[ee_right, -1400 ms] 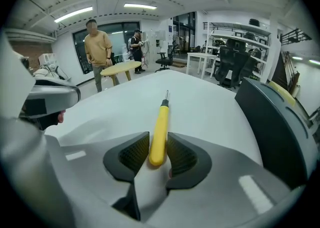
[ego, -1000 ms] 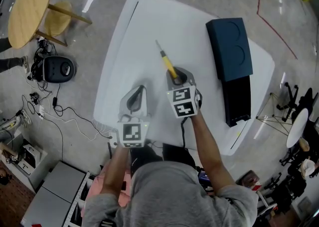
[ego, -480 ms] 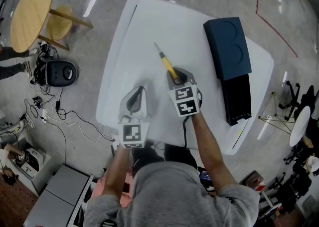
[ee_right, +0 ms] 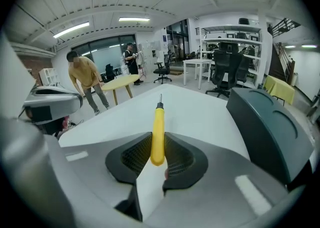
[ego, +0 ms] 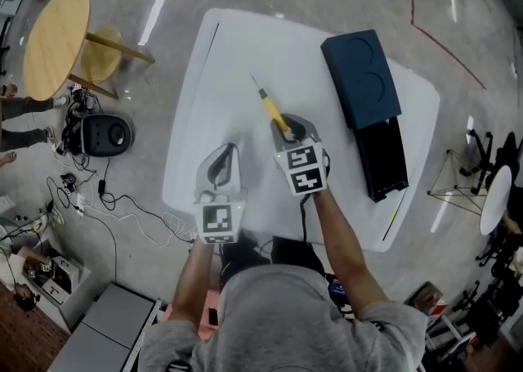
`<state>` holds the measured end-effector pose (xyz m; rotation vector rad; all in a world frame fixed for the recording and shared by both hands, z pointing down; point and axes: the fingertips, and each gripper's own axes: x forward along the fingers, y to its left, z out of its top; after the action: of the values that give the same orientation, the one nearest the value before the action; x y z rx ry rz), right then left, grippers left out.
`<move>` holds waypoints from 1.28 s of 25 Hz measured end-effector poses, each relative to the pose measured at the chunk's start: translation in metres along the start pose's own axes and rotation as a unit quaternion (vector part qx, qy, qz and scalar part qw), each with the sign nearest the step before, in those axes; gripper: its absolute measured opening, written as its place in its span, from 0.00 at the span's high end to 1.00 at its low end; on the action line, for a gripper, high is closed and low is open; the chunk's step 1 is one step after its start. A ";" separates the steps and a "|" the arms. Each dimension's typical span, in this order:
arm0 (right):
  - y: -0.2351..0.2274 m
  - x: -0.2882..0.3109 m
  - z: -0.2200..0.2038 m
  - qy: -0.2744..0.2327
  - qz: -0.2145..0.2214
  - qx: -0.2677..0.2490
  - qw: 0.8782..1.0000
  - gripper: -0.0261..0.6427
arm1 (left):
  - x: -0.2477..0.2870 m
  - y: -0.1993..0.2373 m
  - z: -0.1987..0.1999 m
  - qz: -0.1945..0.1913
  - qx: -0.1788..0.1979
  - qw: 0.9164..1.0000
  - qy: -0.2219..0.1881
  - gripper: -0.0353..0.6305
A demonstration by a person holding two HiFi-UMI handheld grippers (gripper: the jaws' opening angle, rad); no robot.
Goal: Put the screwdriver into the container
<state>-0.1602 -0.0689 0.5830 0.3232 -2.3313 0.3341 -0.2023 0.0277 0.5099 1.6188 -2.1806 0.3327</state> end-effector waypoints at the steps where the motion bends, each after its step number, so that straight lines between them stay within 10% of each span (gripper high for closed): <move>1: -0.001 -0.005 0.003 -0.005 -0.002 0.001 1.000 0.84 | -0.001 -0.002 0.003 -0.002 0.002 1.000 -0.002 0.93; 32: -0.066 -0.179 -0.021 -0.105 -0.153 0.087 0.979 0.84 | -0.013 -0.135 0.072 -0.153 0.082 0.982 -0.073 0.93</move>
<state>-0.0019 -0.0999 0.4795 0.8292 -2.4115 0.3664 -0.0829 -0.0325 0.4333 2.0959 -2.0052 0.3179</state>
